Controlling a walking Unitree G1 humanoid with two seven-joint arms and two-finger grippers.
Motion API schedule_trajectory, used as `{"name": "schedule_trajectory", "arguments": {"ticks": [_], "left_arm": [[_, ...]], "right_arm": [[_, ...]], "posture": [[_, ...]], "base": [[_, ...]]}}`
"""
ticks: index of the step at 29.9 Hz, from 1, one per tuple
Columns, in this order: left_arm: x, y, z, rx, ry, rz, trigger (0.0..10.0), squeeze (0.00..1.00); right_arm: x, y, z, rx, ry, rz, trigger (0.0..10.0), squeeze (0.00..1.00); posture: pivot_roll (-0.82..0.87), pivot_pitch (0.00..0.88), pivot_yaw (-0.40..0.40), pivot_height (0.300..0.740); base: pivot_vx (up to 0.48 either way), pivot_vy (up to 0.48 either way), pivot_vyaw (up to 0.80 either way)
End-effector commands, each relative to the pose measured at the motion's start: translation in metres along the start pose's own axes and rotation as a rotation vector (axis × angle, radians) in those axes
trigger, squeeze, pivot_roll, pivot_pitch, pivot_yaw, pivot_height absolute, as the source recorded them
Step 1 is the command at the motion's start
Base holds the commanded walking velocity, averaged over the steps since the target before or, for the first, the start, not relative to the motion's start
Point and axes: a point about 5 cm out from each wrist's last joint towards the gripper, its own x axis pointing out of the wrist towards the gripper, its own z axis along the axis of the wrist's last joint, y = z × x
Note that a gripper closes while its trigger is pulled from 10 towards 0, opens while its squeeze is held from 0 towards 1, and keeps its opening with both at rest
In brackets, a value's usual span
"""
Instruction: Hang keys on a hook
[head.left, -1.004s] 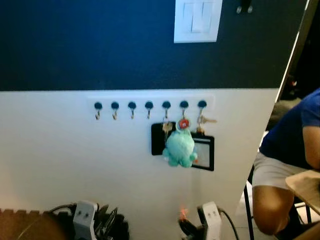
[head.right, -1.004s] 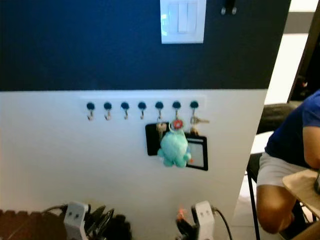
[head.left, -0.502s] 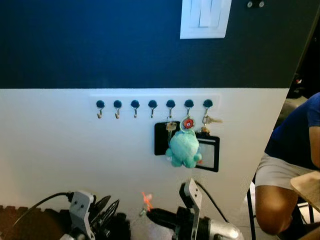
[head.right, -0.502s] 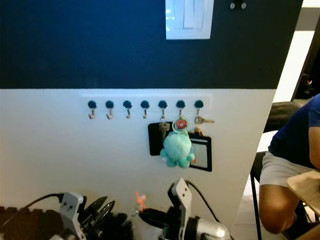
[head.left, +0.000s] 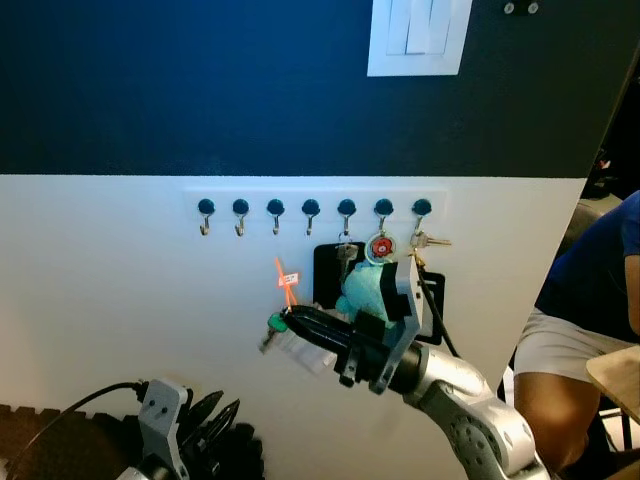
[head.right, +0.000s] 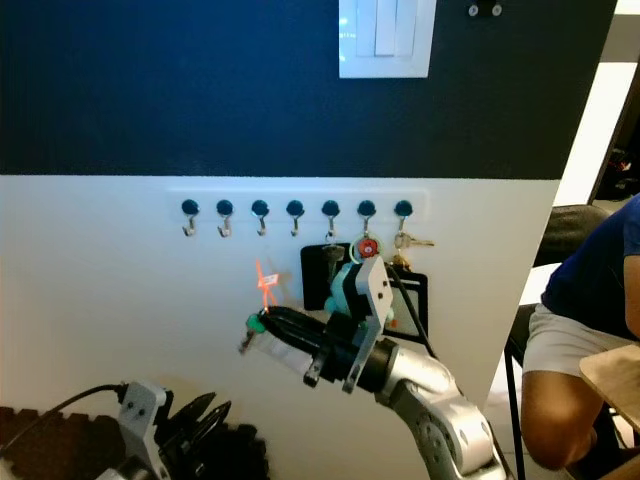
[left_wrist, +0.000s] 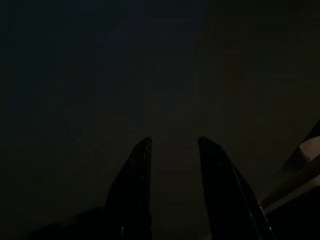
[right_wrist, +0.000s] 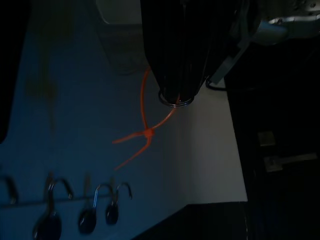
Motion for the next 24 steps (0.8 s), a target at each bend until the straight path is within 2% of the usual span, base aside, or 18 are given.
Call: {"name": "schedule_trajectory", "arguments": {"ticks": [1,5,7,8,9,14,15,18,20,24], "left_arm": [[0.004,0.001,0.009,0.025,-0.014,-0.018,10.0,0.0],[0.008,-0.001,0.014,0.031,-0.035,-0.029,10.0,0.0],[0.015,-0.002,0.027,0.036,-0.092,-0.033,10.0,0.0],[0.015,-0.002,0.027,0.036,-0.092,-0.033,10.0,0.0],[0.021,-0.002,0.04,0.026,-0.152,-0.035,10.0,0.0],[0.027,-0.002,0.054,0.01,-0.206,-0.052,10.0,0.0],[0.031,-0.005,0.067,-0.019,-0.248,-0.089,10.0,0.0],[0.031,-0.006,0.071,-0.029,-0.261,-0.108,10.0,0.0],[0.033,-0.008,0.076,-0.038,-0.267,-0.137,10.0,0.0],[0.035,-0.01,0.078,-0.036,-0.27,-0.143,10.0,0.0]], "right_arm": [[0.005,-0.006,0.01,-0.063,-0.016,-0.03,10.0,0.0],[0.011,-0.009,0.016,-0.112,-0.022,-0.056,10.0,0.0],[0.016,-0.013,0.019,-0.159,-0.011,-0.114,10.0,0.0],[0.016,-0.013,0.019,-0.159,-0.011,-0.114,10.0,0.0],[0.018,-0.015,0.018,-0.16,-0.012,-0.157,10.0,0.0],[0.019,-0.017,0.016,-0.154,-0.009,-0.179,10.0,0.0],[0.022,-0.015,0.014,-0.171,0.002,-0.185,10.0,0.0],[0.023,-0.014,0.014,-0.182,0.009,-0.184,10.0,0.0],[0.026,-0.014,0.01,-0.222,0.04,-0.197,10.0,0.0],[0.029,-0.02,0.004,-0.264,0.059,-0.3,10.0,0.0]], "posture": [[0.05,0.018,0.018,0.74],[0.05,0.018,0.018,0.74],[0.05,0.019,0.016,0.74],[0.05,0.019,0.016,0.74],[0.05,0.021,0.011,0.74],[0.05,0.02,0.009,0.74],[0.04,0.024,0.01,0.74],[0.04,0.024,0.012,0.74],[0.04,0.027,0.014,0.74],[0.04,0.028,0.013,0.74]], "base": [[0.0,0.0,0.0],[0.0,0.0,0.0],[0.0,0.0,0.0],[0.0,0.0,0.0],[0.0,0.0,0.0],[0.0,0.0,0.0],[0.0,0.0,0.0],[0.0,0.0,0.0],[0.0,0.0,0.0],[0.0,0.0,0.0]]}}
